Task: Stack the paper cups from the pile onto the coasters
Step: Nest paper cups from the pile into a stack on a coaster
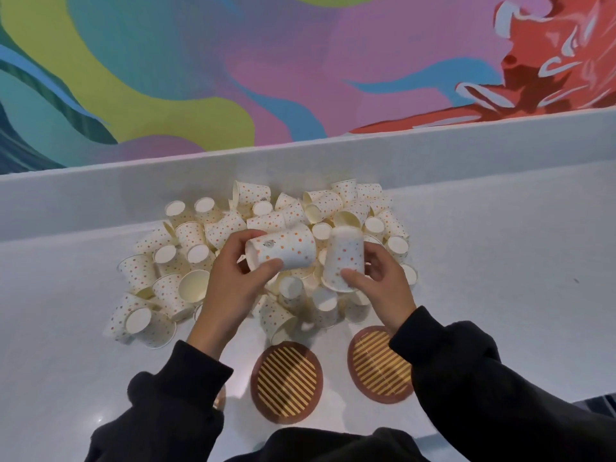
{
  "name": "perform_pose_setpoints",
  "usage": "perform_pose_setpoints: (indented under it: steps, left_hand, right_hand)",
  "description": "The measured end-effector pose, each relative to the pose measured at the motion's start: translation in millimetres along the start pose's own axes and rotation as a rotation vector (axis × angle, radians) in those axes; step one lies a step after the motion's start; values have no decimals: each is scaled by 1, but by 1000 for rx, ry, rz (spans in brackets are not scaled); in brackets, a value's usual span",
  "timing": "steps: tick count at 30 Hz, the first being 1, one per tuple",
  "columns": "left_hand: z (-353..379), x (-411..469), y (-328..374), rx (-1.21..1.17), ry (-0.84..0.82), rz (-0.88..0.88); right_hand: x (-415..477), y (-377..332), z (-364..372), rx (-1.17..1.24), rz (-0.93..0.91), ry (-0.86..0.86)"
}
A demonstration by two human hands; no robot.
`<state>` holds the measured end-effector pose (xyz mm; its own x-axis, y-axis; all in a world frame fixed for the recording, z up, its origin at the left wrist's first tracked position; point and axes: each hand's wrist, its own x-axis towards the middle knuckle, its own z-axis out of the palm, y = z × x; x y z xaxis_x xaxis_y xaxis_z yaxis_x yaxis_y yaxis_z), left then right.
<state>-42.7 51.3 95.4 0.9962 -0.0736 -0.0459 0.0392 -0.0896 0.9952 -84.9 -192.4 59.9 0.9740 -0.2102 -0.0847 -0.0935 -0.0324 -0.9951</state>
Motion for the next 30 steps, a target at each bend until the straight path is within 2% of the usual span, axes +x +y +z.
perform_pose_setpoints:
  steps: [3, 6, 12, 15, 18, 19, 21, 23, 24, 27, 30]
  left_hand:
    - [-3, 1, 2, 105, -116, -14]
    - [2, 5, -2, -5, -157, -86]
    - [24, 7, -2, -631, -80, -283]
    - [34, 4, -1, -730, -104, -316]
    - [34, 4, -2, -776, -67, -333]
    - [32, 5, -2, -722, -46, -338]
    - [28, 3, -1, -359, -56, -296]
    - [29, -1, -2, 31, -176, -220]
    - [30, -3, -3, 137, -245, -197]
    - [36, -4, -1, 185, -344, -149]
    - [39, -3, 2, 27, -283, -180]
  right_hand:
    - [0, -14, 9, 333, 109, 51]
    - [3, -24, 13, 436, 143, 58]
    - [-5, -29, 26, 283, 149, 3]
    - [-7, -32, 29, 241, 144, 20]
    - [-6, -38, 23, 407, 202, 64]
    - [-5, -41, 19, 492, 224, 96]
    - [-1, -49, 12, 605, 227, 133]
    - [4, -57, 10, 573, 172, 116]
    - [5, -60, 11, 527, 142, 102]
    - [6, -62, 20, 385, 97, 81]
    - [3, -55, 26, 321, 95, 45]
